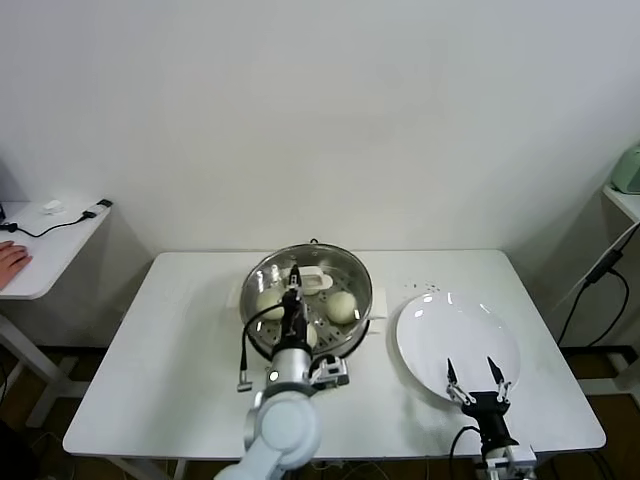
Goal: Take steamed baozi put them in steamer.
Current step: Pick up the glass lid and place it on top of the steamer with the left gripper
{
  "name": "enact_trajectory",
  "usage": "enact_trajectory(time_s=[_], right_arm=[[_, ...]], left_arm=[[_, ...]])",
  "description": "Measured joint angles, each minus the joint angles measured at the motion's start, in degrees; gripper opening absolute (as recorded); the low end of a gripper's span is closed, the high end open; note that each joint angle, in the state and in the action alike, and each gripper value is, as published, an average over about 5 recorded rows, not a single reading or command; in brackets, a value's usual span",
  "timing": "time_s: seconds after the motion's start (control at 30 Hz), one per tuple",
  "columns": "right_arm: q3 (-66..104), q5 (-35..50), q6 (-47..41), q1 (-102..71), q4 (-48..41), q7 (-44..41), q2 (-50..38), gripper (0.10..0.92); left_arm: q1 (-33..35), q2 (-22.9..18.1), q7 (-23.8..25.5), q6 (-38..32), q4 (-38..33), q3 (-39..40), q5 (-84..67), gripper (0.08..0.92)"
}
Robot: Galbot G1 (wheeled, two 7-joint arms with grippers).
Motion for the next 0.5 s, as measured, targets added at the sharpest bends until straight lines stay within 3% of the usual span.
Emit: enact_trajectory(time_s=[0.5], right_arm=[[0.15,-0.31,1.84,-0.22,0.25,0.52,0.68,0.823]], left_arm=[[-1.41,-0.77,-1.18,-0.41,4.64,0.05,2.04,0.132]])
